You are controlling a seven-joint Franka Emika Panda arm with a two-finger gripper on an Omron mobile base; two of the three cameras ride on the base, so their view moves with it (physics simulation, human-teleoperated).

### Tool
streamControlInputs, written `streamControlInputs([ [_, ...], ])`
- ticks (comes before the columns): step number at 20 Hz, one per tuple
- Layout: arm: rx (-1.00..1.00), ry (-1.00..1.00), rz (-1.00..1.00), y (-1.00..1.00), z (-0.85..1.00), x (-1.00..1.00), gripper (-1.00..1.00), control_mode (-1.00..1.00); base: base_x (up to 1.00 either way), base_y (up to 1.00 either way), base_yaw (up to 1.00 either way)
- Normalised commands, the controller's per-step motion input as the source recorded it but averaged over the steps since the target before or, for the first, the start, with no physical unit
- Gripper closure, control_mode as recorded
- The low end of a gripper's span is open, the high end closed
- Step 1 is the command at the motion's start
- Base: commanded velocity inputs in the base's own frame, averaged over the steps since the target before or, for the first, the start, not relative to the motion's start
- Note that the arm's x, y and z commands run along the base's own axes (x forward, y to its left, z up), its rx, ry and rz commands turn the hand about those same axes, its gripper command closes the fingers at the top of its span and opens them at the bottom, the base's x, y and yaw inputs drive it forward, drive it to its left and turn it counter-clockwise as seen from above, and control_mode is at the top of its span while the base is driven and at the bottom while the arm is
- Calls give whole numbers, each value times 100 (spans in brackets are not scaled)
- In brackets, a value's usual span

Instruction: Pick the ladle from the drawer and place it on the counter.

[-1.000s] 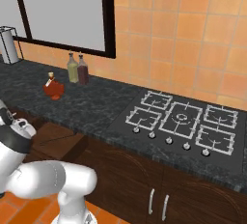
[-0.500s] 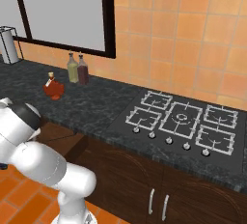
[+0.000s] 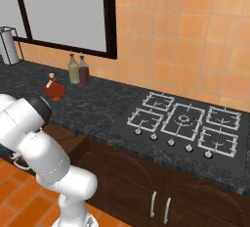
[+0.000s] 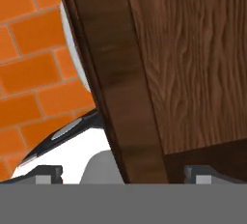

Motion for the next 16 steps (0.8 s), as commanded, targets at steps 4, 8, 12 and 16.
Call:
streamControlInputs([
  [4, 0, -2, 4, -2, -26, 12, -100, -100, 0, 0, 0],
  [8, -1, 5, 5, 0, -10, -27, -100, -100, 0, 0, 0],
  [12, 0, 9, 8, 0, -15, -89, -100, -100, 0, 0, 0],
  [16, 0, 0, 10, 0, 0, -100, -100, -100, 0, 0, 0],
])
